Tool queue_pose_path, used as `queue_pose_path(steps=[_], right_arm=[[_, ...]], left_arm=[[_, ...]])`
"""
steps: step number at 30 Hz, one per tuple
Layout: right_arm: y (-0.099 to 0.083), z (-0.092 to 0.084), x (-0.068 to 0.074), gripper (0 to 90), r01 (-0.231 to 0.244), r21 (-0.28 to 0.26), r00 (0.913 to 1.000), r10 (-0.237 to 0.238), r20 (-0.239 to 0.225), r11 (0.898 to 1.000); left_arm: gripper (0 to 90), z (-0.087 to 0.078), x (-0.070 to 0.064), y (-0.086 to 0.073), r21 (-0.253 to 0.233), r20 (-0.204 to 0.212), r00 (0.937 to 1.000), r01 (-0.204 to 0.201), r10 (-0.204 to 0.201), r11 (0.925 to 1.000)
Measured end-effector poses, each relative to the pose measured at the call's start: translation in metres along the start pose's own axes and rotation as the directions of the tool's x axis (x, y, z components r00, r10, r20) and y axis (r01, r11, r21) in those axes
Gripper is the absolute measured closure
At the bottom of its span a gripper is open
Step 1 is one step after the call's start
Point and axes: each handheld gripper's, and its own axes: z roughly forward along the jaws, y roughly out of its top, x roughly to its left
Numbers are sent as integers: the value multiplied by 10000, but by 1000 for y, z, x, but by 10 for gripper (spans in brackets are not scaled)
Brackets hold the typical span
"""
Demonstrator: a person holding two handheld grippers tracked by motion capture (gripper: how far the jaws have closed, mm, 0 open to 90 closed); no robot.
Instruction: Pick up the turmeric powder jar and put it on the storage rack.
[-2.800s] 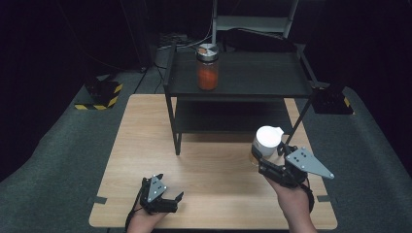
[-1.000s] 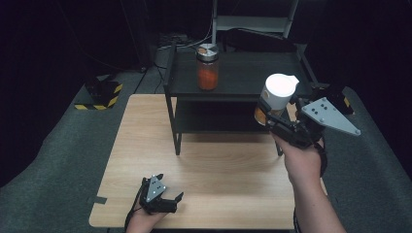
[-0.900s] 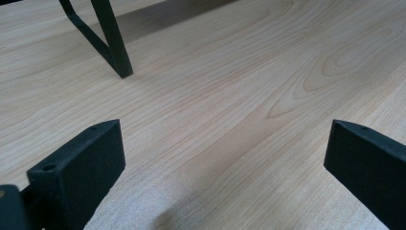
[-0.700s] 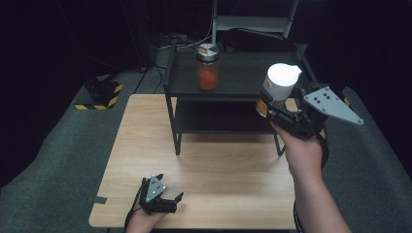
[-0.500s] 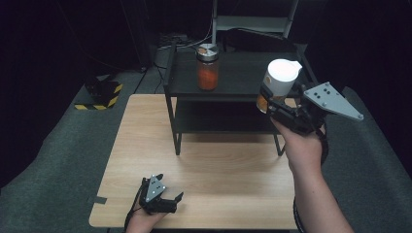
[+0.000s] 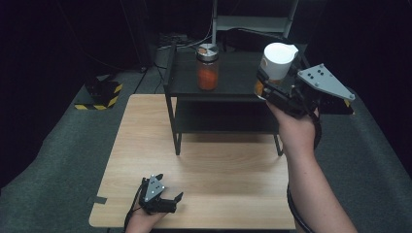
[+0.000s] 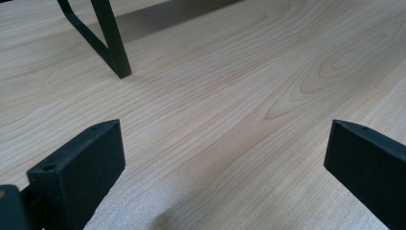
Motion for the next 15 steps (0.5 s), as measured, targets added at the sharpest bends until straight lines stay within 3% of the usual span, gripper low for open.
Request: queue_pose_path(steps=[8, 15], right_arm=[[1, 19, -3, 301, 27, 313, 9999, -33, 165, 9995], [-1, 37, -9, 301, -266, 538, 9990, 246, 377, 9982]], left_arm=[[5, 0, 1, 0, -6, 62, 10000, 27, -27, 10000], [5, 0, 2, -1, -27, 102, 9999, 18, -18, 10000]])
